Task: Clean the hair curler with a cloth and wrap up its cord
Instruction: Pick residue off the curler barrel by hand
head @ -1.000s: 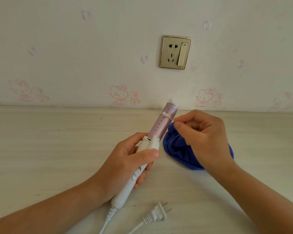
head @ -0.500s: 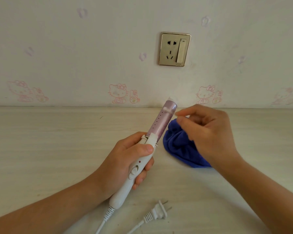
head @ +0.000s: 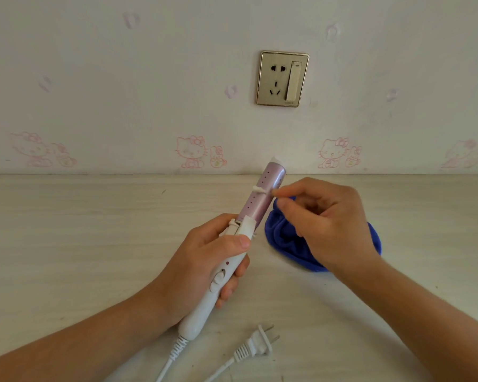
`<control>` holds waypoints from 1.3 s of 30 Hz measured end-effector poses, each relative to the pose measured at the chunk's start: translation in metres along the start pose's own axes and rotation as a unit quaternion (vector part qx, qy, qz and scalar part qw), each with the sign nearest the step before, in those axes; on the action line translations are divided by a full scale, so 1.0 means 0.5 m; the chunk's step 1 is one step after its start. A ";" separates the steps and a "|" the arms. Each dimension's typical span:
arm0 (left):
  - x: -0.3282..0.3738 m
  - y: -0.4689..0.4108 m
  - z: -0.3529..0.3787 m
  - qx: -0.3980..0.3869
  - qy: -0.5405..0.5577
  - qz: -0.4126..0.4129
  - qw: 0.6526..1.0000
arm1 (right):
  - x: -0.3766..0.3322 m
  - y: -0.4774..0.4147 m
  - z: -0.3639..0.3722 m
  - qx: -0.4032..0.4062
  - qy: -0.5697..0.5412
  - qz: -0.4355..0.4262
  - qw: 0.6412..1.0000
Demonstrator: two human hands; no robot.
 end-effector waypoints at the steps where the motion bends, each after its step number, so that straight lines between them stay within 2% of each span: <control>1: 0.000 0.000 0.002 -0.004 -0.005 0.000 1.000 | 0.009 -0.005 -0.015 0.021 -0.001 0.006 1.000; 3: 0.001 0.001 0.006 -0.010 -0.014 0.004 1.000 | 0.017 -0.012 -0.038 0.051 0.001 0.010 0.999; 4: 0.002 0.001 0.006 -0.010 -0.013 0.007 1.000 | 0.016 -0.010 -0.033 0.041 0.000 0.007 0.999; 7: 0.005 -0.001 0.000 0.002 0.004 0.014 1.000 | 0.003 0.008 0.026 -0.053 -0.026 -0.005 0.998; 8: 0.005 -0.002 0.000 0.002 0.007 0.014 1.000 | 0.002 0.008 0.030 -0.059 -0.026 -0.004 0.998; 12: 0.006 -0.001 0.004 -0.006 0.002 0.018 1.000 | 0.017 -0.008 -0.022 0.021 -0.016 0.004 1.000; 16: 0.013 -0.002 -0.002 0.013 0.009 0.030 0.999 | -0.009 0.020 0.049 -0.085 -0.024 -0.019 0.996; 21: 0.008 0.002 0.003 -0.007 0.007 0.029 1.000 | 0.013 -0.004 -0.015 0.005 -0.014 0.003 1.000; 25: 0.009 0.001 -0.006 0.019 0.001 0.029 0.999 | -0.008 0.019 0.045 -0.077 -0.017 -0.023 0.997; 30: 0.000 -0.001 -0.008 0.029 -0.014 0.013 0.999 | 0.010 -0.005 -0.019 0.015 -0.006 -0.001 1.000; 34: -0.003 -0.004 -0.016 0.052 0.000 0.015 0.999 | -0.018 0.023 0.052 -0.088 -0.018 -0.030 0.995; 38: -0.011 -0.009 -0.011 0.041 -0.012 0.004 0.999 | 0.007 -0.005 -0.010 0.000 -0.013 0.001 1.000; 39: -0.012 -0.010 -0.012 0.044 -0.009 0.002 0.999 | 0.007 -0.005 -0.012 -0.002 -0.014 0.000 1.000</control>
Point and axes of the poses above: each hand's wrist, its own y-axis away from the middle knuckle, its own z-axis out of the palm, x = y × z, the point moved 8 cm from there along -y, towards the middle knuckle, and after that the axes turned 7 degrees about -x, right-handed, at the moved point
